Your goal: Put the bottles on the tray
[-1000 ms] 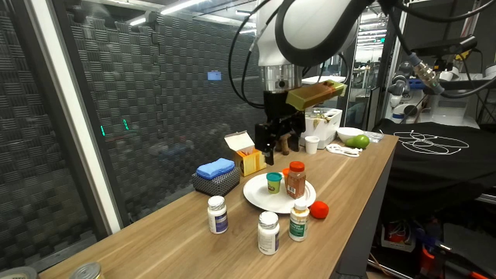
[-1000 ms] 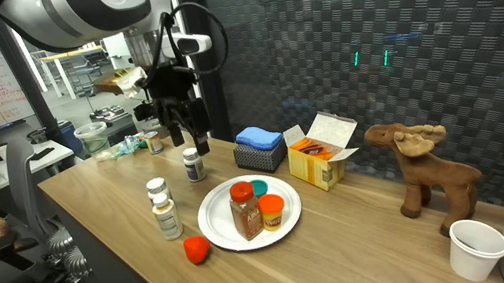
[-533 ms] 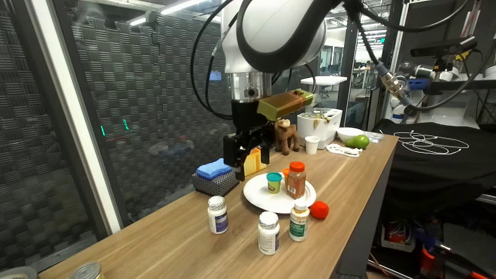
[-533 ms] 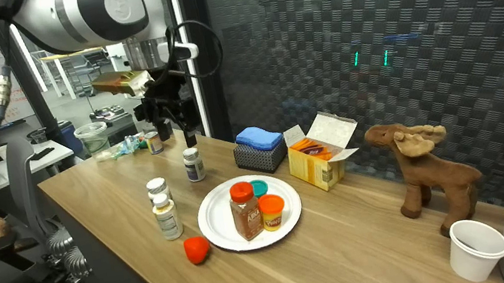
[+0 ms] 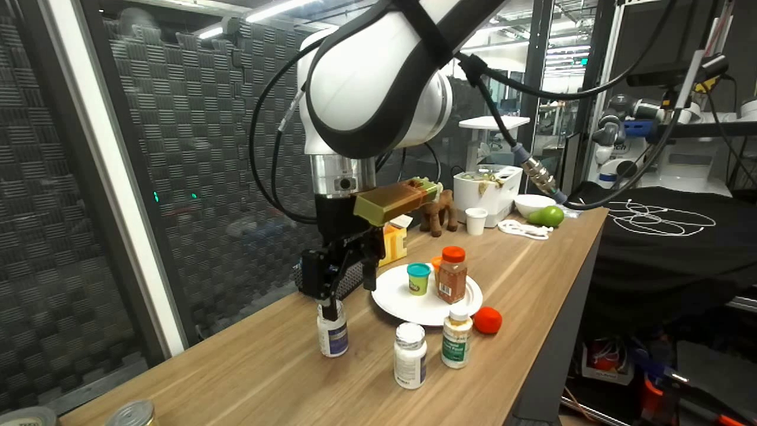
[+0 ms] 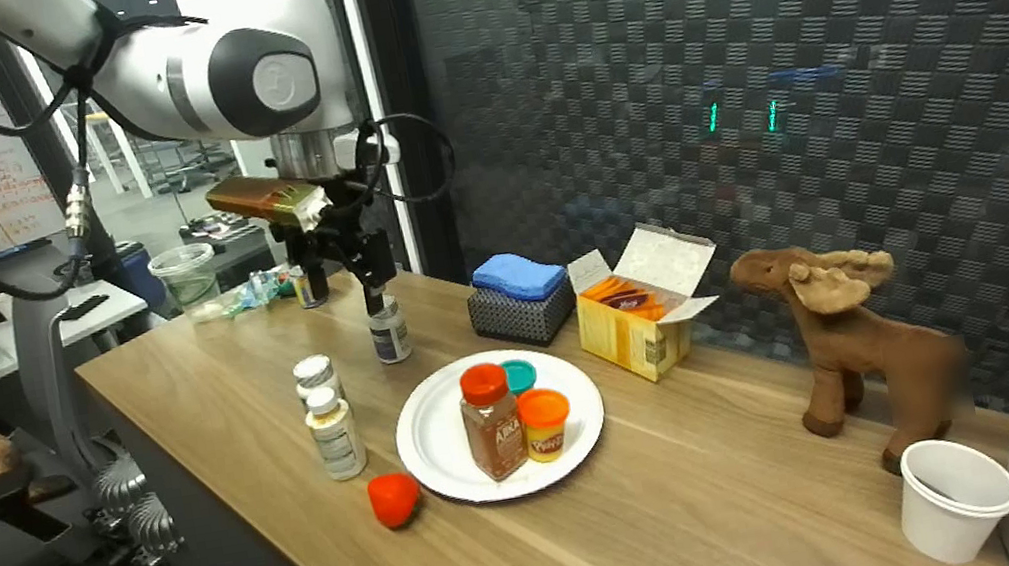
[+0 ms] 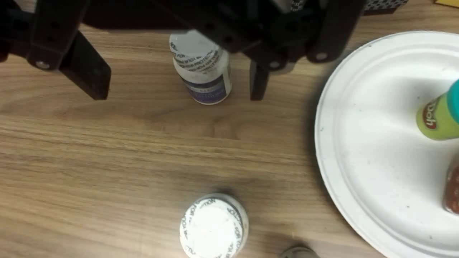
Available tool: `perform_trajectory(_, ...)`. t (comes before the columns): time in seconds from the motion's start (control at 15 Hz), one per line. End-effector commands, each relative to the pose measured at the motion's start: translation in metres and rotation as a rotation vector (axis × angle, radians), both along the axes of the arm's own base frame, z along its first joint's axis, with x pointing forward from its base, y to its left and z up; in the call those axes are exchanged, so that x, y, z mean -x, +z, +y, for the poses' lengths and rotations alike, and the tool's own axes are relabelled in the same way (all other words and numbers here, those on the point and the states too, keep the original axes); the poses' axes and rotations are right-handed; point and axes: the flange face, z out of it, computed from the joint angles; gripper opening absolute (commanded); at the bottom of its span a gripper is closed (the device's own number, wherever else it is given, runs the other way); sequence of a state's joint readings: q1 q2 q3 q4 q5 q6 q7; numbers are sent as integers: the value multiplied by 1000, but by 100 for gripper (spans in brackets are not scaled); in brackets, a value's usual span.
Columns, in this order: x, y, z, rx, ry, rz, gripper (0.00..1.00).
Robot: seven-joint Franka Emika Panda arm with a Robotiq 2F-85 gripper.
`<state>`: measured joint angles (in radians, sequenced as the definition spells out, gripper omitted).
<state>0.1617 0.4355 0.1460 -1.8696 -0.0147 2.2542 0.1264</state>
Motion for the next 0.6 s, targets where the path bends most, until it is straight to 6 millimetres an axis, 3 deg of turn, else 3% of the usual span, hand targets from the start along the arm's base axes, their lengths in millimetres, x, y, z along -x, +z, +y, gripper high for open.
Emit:
perform_trajectory(0.0, -15, -2, 15, -21, 21, -33, 100)
perform_trajectory(0.53, -30, -26, 19, 18, 42, -88, 100)
